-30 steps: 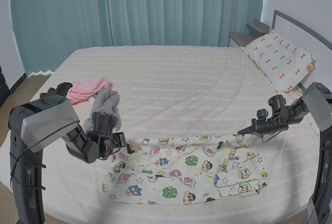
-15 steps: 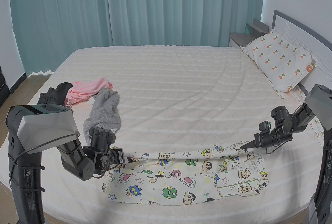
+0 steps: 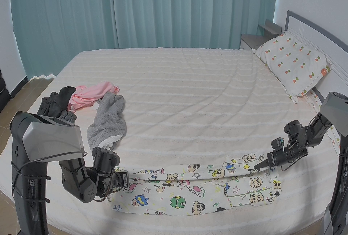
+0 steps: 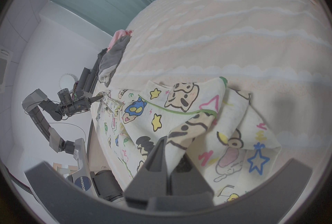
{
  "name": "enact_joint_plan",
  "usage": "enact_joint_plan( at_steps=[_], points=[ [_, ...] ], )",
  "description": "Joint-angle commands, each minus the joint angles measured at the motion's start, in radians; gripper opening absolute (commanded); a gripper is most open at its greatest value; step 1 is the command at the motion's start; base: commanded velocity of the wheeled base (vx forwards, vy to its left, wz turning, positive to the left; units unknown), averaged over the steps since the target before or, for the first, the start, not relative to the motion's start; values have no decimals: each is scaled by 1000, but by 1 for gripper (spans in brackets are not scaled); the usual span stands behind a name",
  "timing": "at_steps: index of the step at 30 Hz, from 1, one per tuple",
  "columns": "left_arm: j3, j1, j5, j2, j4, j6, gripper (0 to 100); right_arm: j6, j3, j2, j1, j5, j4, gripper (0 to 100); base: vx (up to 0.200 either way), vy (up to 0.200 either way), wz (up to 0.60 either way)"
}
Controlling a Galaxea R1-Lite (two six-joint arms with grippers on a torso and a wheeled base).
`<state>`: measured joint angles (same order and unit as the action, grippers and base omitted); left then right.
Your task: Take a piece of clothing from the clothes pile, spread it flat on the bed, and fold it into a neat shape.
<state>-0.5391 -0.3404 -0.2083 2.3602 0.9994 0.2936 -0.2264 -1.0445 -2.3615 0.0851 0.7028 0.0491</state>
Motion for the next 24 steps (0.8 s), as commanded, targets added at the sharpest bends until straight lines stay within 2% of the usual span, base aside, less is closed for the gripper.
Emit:
enact_joint_plan(
  at_steps=[1,5,9,17,18,24],
  points=[
    [25,-5,0,34,7,-11,0,-7,17,8,-4,-19,0,0,0,0,0],
    [44,-5,0,39,7,-18,0,-76,29,-2,-10,-126,8,0,0,0,0],
    [56,-5,0,48,7,-18,0,-87,31,-2,-21,-186,6,0,0,0,0],
    [64,-5,0,48,7,-18,0,-85,35,-2,-30,-220,6,0,0,0,0],
    [65,-5,0,48,7,-18,100,-85,37,-1,-33,-227,8,100,0,0,0],
    [57,-5,-3,50,13,-10,100,-80,40,7,-36,-255,8,100,0,0,0]
  ],
)
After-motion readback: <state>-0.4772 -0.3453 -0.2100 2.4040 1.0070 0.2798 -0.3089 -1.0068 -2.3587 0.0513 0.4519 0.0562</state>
